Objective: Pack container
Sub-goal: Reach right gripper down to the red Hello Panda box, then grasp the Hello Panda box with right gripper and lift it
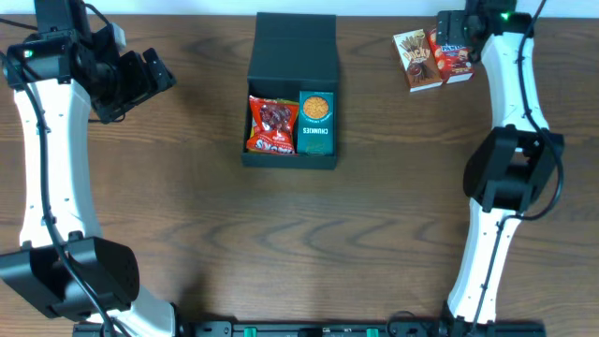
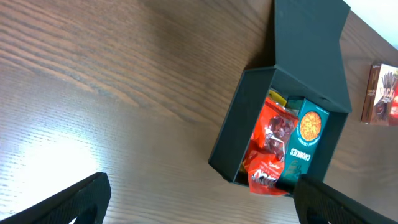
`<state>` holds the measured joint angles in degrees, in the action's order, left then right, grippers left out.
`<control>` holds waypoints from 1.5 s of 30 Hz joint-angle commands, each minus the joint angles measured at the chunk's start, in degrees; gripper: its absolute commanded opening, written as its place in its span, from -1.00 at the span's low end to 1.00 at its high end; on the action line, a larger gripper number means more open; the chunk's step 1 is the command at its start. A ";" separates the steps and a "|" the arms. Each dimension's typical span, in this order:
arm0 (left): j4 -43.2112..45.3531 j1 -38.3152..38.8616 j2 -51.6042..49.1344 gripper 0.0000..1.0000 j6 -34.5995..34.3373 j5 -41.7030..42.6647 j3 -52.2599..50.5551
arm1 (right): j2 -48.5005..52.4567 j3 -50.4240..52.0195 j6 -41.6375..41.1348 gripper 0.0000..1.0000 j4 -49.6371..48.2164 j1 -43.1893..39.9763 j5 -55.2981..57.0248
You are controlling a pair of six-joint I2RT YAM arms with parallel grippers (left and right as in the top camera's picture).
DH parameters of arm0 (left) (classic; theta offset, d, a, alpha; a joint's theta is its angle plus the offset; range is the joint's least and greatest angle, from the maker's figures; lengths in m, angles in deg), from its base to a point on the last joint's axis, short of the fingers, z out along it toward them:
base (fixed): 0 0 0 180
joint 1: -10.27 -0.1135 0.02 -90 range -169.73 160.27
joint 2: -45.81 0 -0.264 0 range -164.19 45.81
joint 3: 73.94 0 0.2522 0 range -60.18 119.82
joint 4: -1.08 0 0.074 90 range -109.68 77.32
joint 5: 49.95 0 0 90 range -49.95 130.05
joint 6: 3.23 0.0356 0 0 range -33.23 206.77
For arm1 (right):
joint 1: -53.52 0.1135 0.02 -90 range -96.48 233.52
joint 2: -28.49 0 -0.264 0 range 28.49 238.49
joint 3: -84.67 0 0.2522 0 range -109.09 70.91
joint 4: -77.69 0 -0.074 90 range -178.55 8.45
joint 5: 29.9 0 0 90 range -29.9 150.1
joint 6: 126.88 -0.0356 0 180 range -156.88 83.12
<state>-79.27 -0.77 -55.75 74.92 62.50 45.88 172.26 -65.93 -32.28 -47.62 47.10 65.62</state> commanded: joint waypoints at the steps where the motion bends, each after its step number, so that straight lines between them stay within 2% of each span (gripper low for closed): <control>1: -0.02 -0.15 1.07 0.91 -0.63 -0.44 1.03 | 3.04 0.17 -1.33 0.98 -1.55 -0.59 0.74; 9: -0.11 -0.15 1.07 0.91 -0.66 -0.44 1.03 | 7.91 0.17 -1.36 0.99 -3.91 -0.66 -1.92; 18: -0.24 -0.15 1.07 0.90 -0.61 -0.61 1.03 | 8.59 0.17 -2.03 0.98 -5.33 -1.60 -2.38; 22: -0.24 -0.15 1.07 0.90 -0.61 -1.62 1.03 | 9.42 0.17 -2.29 0.98 -4.70 -2.05 -5.97; 38: -0.26 -0.15 1.07 0.90 -0.59 -2.10 1.03 | 11.52 0.17 -2.45 0.98 -0.85 -2.03 -8.85; 45: -0.28 -0.15 1.07 0.91 -0.59 -2.10 1.03 | 11.52 0.17 -2.45 0.87 -0.09 -2.01 -14.23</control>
<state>-79.33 -0.77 -55.75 74.72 61.00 45.88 182.55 -65.84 -33.76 -48.19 45.37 54.93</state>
